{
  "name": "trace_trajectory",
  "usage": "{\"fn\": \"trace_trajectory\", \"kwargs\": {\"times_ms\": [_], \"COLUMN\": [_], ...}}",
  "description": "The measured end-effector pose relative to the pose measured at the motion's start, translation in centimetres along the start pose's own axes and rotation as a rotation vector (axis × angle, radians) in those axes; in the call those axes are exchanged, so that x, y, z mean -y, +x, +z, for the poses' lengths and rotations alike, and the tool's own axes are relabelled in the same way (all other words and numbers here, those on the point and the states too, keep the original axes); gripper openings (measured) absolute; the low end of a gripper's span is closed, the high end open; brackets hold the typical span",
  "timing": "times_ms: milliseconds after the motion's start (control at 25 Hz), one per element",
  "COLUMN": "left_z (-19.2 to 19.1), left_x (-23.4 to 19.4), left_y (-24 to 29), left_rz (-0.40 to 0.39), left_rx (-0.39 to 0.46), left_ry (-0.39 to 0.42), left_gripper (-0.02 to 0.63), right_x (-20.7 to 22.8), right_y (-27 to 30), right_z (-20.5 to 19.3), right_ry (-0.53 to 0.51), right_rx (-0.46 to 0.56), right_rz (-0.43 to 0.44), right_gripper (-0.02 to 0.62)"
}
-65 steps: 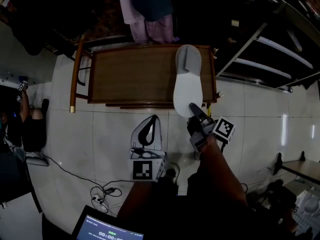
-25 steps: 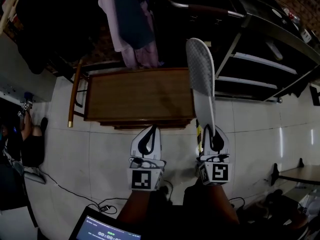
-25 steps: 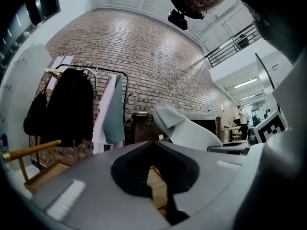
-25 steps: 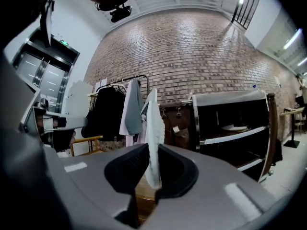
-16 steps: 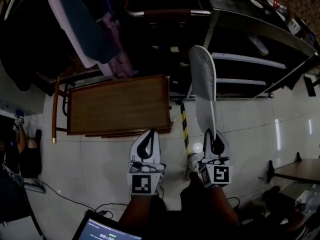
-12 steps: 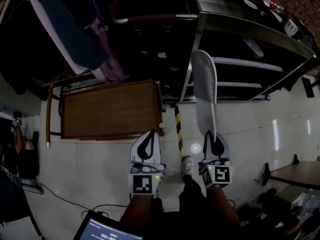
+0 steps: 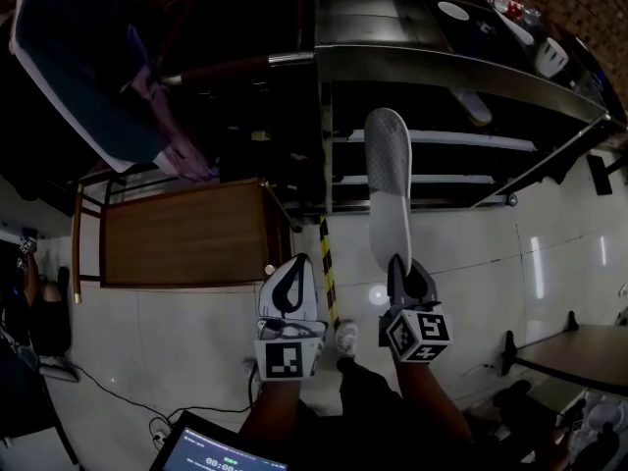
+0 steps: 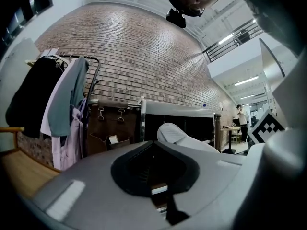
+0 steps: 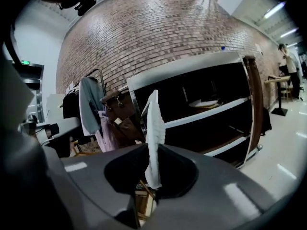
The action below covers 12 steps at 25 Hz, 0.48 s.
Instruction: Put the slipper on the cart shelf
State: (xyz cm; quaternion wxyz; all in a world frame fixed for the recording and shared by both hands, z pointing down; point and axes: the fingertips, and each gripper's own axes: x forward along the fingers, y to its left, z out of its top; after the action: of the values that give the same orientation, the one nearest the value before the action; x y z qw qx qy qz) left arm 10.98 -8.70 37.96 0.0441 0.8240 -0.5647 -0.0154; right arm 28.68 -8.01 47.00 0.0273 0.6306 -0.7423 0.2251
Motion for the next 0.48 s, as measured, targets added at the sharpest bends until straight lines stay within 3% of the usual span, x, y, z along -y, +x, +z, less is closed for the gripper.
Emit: {"fn": "trace_trajectory", "kwargs": {"times_ms": [240,480], "left_z": [0.2,0.6], "left_x": [1.9,2.4], "left_y": [3.2,5.7], "left_rz": [-0.001,-0.010], "left_rx": [0.000,-0.007], "left_ry": [0.035,0.051], "left_gripper": [0.015,0.015], "right_x": [2.5,3.5], "right_y": [3.9,8.8], "right_z": [1.4,3.5], "right_ry": [0.191,0.537], "right_rx": [-0.091,-0.149], "right_rz": [0.084,0.214], "right_gripper": [0.044,0.044]}}
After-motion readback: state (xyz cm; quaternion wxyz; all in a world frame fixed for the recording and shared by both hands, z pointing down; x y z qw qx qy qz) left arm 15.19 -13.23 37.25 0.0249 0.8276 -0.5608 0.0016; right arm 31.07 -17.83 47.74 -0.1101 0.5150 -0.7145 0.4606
